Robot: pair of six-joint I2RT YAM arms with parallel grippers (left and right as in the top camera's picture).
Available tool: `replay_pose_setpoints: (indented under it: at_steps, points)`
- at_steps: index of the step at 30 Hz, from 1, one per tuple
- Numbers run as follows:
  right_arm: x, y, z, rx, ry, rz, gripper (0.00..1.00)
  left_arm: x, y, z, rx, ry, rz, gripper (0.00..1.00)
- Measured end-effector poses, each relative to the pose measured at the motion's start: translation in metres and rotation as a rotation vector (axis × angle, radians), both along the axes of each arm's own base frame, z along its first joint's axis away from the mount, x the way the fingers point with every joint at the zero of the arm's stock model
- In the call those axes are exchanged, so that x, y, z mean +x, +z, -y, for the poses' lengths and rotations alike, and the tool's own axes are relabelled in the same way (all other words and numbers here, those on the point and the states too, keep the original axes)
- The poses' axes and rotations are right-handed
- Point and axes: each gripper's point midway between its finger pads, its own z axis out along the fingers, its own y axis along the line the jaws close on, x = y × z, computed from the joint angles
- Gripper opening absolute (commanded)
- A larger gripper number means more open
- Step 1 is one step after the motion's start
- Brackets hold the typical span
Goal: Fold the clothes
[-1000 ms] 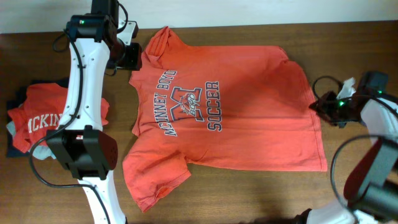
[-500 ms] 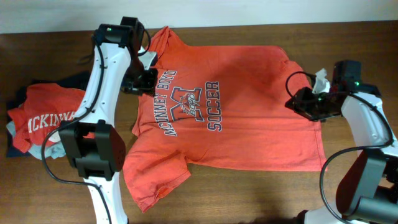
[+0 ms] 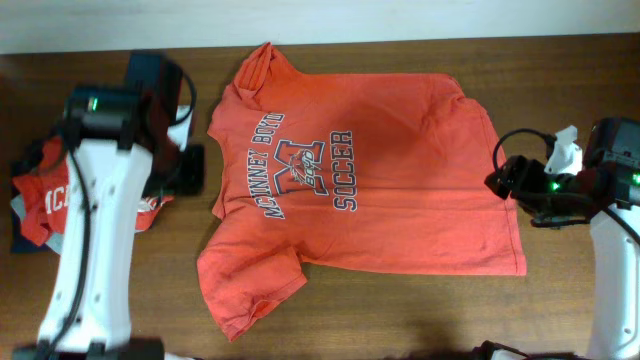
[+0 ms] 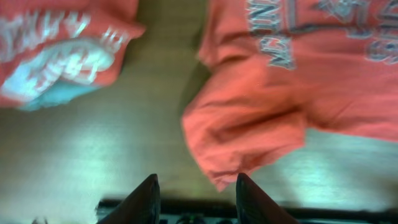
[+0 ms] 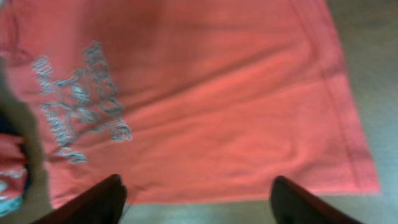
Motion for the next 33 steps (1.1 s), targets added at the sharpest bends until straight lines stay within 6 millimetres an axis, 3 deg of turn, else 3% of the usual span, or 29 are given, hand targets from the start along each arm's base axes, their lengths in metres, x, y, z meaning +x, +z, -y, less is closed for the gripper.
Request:
replay_pose_setpoints:
  at_steps: [3, 8, 12, 17, 20, 23, 24, 25, 28, 33]
  points:
    - [-0.008, -0.014, 0.008, -0.021, -0.048, -0.088, 0.82, -0.025, -0.020, -0.008, 0.023, 0.070, 0.002, 0.55]
    - [-0.007, -0.046, 0.016, -0.012, -0.078, -0.220, 0.83, -0.065, -0.100, 0.006, -0.069, 0.145, -0.112, 0.67]
    - [-0.009, -0.066, 0.017, 0.004, -0.079, -0.302, 0.83, -0.111, -0.160, 0.017, -0.133, 0.224, -0.278, 0.67]
    - [-0.010, -0.069, 0.017, 0.007, -0.080, -0.317, 0.82, -0.168, -0.210, 0.044, -0.286, 0.304, -0.460, 0.64]
    - [-0.010, -0.069, 0.017, 0.006, -0.079, -0.316, 0.83, -0.182, -0.225, 0.050, -0.325, 0.324, -0.488, 0.37]
    - [-0.010, -0.069, 0.018, 0.006, -0.079, -0.315, 0.82, -0.185, -0.235, 0.053, -0.347, 0.341, -0.478, 0.36]
    - [-0.010, -0.069, 0.018, 0.006, -0.080, -0.316, 0.82, -0.186, -0.238, 0.053, -0.349, 0.344, -0.478, 0.39]
    - [-0.009, -0.069, 0.018, 0.006, -0.080, -0.315, 0.83, -0.188, -0.239, 0.053, -0.347, 0.346, -0.482, 0.51]
    - [-0.009, -0.069, 0.018, 0.005, -0.080, -0.314, 0.83, -0.195, -0.243, 0.051, -0.334, 0.361, -0.496, 0.73]
    - [-0.009, -0.069, 0.018, 0.002, -0.080, -0.313, 0.83, -0.189, -0.247, 0.045, -0.304, 0.358, -0.463, 0.79]
